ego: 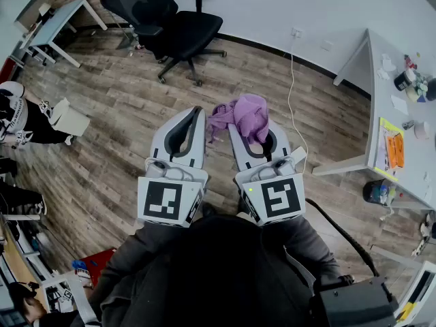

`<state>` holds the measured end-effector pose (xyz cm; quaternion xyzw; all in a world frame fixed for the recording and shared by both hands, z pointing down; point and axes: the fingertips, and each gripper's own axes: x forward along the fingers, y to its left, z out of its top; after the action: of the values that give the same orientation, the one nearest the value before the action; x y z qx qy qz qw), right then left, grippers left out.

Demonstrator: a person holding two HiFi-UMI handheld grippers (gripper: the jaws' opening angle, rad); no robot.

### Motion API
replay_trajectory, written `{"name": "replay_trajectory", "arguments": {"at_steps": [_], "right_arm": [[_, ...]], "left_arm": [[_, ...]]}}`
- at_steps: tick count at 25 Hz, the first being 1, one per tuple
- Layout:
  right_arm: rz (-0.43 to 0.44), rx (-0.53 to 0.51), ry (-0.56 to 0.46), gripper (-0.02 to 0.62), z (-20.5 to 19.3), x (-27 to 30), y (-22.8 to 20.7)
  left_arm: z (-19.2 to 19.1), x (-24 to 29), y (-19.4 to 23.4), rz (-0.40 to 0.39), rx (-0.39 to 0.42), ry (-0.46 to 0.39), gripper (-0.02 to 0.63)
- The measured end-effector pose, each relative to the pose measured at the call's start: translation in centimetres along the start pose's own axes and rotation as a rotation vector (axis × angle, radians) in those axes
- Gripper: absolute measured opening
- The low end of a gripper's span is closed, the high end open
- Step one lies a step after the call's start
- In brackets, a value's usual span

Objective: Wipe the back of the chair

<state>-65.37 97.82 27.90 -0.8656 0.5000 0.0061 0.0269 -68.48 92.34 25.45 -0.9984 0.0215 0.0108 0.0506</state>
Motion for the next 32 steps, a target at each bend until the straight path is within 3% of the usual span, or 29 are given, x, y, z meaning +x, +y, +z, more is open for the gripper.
{"name": "replay_trajectory", "arguments": {"at_steps": [8, 13, 16, 19, 26, 32], "right_arm": [[0.012, -0.001, -0.024, 0.101, -0.5, -0.6, -4.6], [0.032, 0.065, -0.034, 0.103, -1.1, -0.7, -7.7], [0.039, 0.083, -0.031, 0.103, -1.6, -0.1, -8.4], [0.054, 0.082, -0.023, 0.103, -2.0, 1.1, -8.6], [0.076, 0.077, 0.002, 0.103, -3.2, 7.2, -9.7], [0.089, 0.055, 0.007, 0.103, -3.7, 17.8, -10.6]], "left_arm": [[-0.2, 3.9, -3.3, -0.02, 0.007, 0.014, 0.008], [-1.3, 6.1, -5.4, -0.029, 0.021, 0.037, 0.008], [-2.9, 6.6, -5.1, -0.028, 0.038, 0.097, 0.008], [-2.8, 7.8, -4.3, -0.014, 0.011, 0.076, 0.008], [-4.4, 12.2, 0.3, 0.001, -0.037, 0.066, 0.008], [-5.5, 18.6, 8.9, 0.023, -0.053, 0.039, 0.008]]}}
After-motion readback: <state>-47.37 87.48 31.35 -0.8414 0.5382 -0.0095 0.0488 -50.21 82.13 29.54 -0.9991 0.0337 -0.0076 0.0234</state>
